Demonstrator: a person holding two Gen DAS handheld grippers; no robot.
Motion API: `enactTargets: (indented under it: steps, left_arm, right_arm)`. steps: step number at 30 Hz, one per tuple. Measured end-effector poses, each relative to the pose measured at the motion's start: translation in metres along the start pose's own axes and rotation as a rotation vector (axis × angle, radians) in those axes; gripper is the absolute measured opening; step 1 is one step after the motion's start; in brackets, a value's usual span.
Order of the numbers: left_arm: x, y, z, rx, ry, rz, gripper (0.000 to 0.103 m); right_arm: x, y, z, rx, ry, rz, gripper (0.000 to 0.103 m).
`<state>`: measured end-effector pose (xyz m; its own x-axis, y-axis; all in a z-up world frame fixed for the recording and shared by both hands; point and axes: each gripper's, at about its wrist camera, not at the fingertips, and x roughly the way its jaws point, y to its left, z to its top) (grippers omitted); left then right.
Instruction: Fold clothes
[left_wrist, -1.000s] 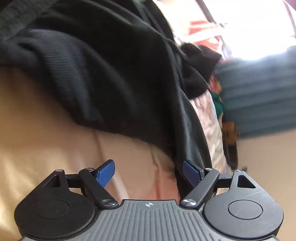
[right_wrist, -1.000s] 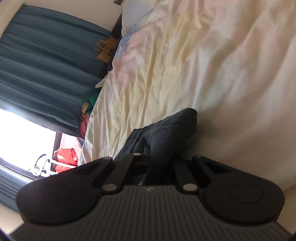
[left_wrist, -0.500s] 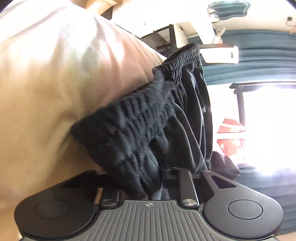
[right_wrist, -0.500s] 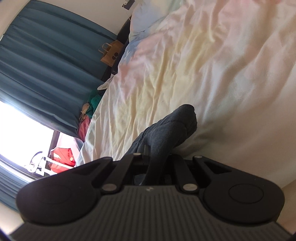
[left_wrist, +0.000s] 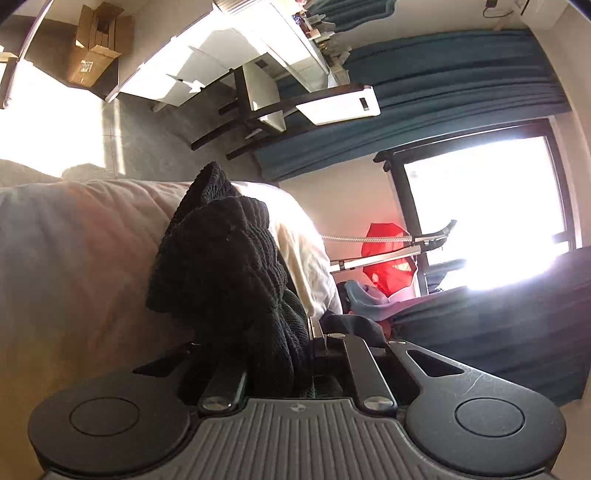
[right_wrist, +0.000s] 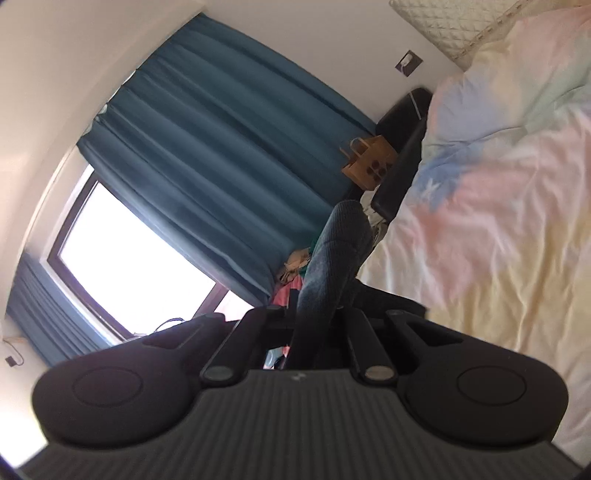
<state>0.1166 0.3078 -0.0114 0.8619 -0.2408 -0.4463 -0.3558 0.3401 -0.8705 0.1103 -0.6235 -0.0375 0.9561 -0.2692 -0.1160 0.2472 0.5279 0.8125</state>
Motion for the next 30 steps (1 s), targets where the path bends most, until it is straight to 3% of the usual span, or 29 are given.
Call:
enactTargets:
  steps: [3, 8, 13, 18, 20, 21, 23, 24, 25, 26, 30]
  left_arm:
    - [-0.021, 0.05, -0.001, -0.038, 0.056, 0.045, 0.01]
    - [-0.004, 0.107, -0.004, -0.048, 0.125, 0.122, 0.01]
    - [0.017, 0.114, -0.001, 0.033, 0.12, 0.178, 0.011]
    - [0.013, 0.114, -0.003, 0.095, 0.14, 0.203, 0.015]
    - [0.006, 0.111, -0.005, 0.155, 0.164, 0.209, 0.023]
    - [0.002, 0.106, -0.008, 0.199, 0.174, 0.221, 0.026]
    - [-0.006, 0.095, -0.013, 0.286, 0.196, 0.246, 0.048]
    - [-0.011, 0.088, -0.017, 0.337, 0.197, 0.263, 0.055]
    - [-0.016, 0.079, -0.023, 0.398, 0.186, 0.287, 0.07]
    - [-0.021, 0.07, -0.029, 0.458, 0.174, 0.311, 0.082]
    - [-0.043, 0.039, -0.06, 0.675, 0.136, 0.363, 0.092]
  right_arm:
    - [-0.027, -0.045, -0.004, 0.034, 0.055, -0.129, 0.006]
    - [-0.08, -0.133, -0.04, 0.034, 0.231, -0.338, 0.006]
    - [-0.107, -0.175, -0.067, 0.103, 0.269, -0.366, 0.007]
    - [-0.109, -0.168, -0.07, 0.059, 0.294, -0.383, 0.01]
    - [-0.108, -0.159, -0.066, 0.018, 0.323, -0.407, 0.014]
    - [-0.106, -0.154, -0.064, -0.007, 0.337, -0.423, 0.022]
    - [-0.11, -0.142, -0.06, -0.062, 0.341, -0.458, 0.04]
    - [-0.115, -0.135, -0.059, -0.092, 0.332, -0.461, 0.06]
    - [-0.12, -0.127, -0.059, -0.122, 0.323, -0.465, 0.075]
    - [-0.126, -0.119, -0.058, -0.151, 0.3, -0.461, 0.08]
    - [-0.145, -0.083, -0.056, -0.236, 0.252, -0.436, 0.081]
